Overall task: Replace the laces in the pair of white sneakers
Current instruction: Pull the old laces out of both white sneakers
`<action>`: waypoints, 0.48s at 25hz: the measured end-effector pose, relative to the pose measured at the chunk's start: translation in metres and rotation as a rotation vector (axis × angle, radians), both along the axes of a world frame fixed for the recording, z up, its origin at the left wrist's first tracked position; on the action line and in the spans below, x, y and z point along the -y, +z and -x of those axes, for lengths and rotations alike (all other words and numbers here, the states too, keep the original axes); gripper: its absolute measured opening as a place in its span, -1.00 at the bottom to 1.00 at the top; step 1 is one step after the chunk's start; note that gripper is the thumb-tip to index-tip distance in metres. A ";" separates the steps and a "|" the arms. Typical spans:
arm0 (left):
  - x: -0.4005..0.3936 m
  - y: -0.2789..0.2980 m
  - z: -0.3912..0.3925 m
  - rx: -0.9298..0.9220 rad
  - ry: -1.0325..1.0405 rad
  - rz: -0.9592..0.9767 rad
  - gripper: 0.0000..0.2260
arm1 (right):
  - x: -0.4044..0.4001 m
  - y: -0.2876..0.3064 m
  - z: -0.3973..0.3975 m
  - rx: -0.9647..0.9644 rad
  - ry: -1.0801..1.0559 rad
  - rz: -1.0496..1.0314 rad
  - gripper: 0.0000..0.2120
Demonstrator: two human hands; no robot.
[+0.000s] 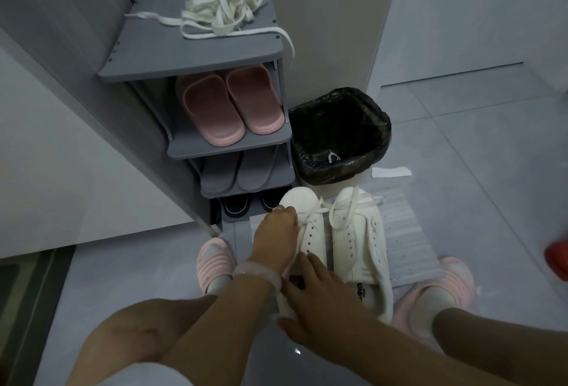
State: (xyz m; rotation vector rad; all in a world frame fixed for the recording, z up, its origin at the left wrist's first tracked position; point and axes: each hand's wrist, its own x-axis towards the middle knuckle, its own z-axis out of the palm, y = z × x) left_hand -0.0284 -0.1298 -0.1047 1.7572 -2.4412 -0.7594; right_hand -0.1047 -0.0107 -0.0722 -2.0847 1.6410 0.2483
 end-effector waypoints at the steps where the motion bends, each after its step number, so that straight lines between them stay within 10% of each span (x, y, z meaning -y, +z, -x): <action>1: 0.001 -0.001 0.001 0.012 -0.007 0.016 -0.86 | -0.001 -0.002 -0.004 -0.012 -0.035 0.001 -0.45; 12: 0.010 -0.004 0.008 0.081 0.034 -0.145 -0.54 | 0.010 -0.005 -0.016 -0.048 0.047 -0.047 -0.19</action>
